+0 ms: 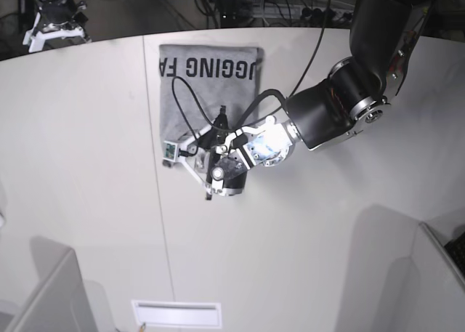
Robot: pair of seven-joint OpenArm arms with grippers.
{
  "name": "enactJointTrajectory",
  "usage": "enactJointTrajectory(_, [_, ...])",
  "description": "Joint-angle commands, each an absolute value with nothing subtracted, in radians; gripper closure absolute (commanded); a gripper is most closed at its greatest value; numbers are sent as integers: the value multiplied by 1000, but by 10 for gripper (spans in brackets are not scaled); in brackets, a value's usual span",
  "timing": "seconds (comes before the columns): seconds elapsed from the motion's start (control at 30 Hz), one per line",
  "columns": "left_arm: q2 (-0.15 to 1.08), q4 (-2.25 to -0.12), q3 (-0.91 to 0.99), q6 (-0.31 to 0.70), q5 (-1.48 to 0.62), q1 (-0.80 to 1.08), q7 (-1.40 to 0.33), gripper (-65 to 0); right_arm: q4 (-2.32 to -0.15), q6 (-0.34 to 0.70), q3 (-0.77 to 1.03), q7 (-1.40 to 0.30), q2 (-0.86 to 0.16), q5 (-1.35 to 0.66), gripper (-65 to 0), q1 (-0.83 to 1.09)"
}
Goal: Fold the T-shirt properly
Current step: 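Hold the shirt with the left gripper and flatten it into position, then release the shirt and raise the left gripper away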
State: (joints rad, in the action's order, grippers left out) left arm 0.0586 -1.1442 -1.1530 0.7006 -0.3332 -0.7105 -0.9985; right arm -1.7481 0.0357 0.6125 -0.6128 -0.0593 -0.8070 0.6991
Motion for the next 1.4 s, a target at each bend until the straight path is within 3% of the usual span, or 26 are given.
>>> enactJointTrajectory(0.0, [51, -1156, -1144, 698, -329, -751, -993, -67, -1765, 45, 618, -601, -67, -814, 0, 711])
enactJointTrajectory(0.13, [50, -1158, -1144, 698, -329, -773, -993, -270, -1765, 45, 618, -601, -67, -814, 0, 713])
enactJointTrajectory(0.23, [50, -1158, -1142, 698, -331, -796, -993, -357, -1765, 45, 618, -601, -67, -814, 0, 713])
enactJointTrajectory(0.37, [50, -1165, -1086, 698, -331, -819, -993, -383, -1765, 108, 618, -596, -67, -814, 0, 711])
enactJointTrajectory(0.6, [107, -1414, -670, 698, -329, -705, -997, -380, -1765, 202, 627, -595, -73, -812, 0, 714])
enactJointTrajectory(0.67, [147, -1524, -593, 698, -329, -628, -997, -364, -1765, 220, 628, -595, -71, -812, 0, 720])
enactJointTrajectory(0.7, [176, -1586, -561, 698, -329, -585, -997, -326, -1765, 225, 628, -595, -70, -812, 0, 728])
enactJointTrajectory(0.73, [206, -1646, -533, 698, -328, -547, -997, -258, -1767, 229, 628, -595, -68, -812, 0, 730])
enactJointTrajectory(0.8, [262, -1762, -476, 698, -328, -458, -997, -61, -1767, 243, 628, -595, -68, -812, 0, 731])
enactJointTrajectory(0.83, [295, -1824, -443, 698, -328, -410, -997, 0, -1767, 251, 628, -595, -73, -812, 0, 742])
enactJointTrajectory(0.97, [383, -1986, -302, 698, -245, -217, -992, 0, -1804, 269, 630, -595, -76, -812, 0, 789])
enactJointTrajectory(1.1, [423, -2002, -229, 698, -133, -35, -970, 0, -1879, 269, 630, -602, -76, -812, 0, 863])
enactJointTrajectory(1.37, [610, -2006, -229, 698, -90, 403, -595, 0, -1916, 268, 621, -615, -68, -812, 0, 1001])
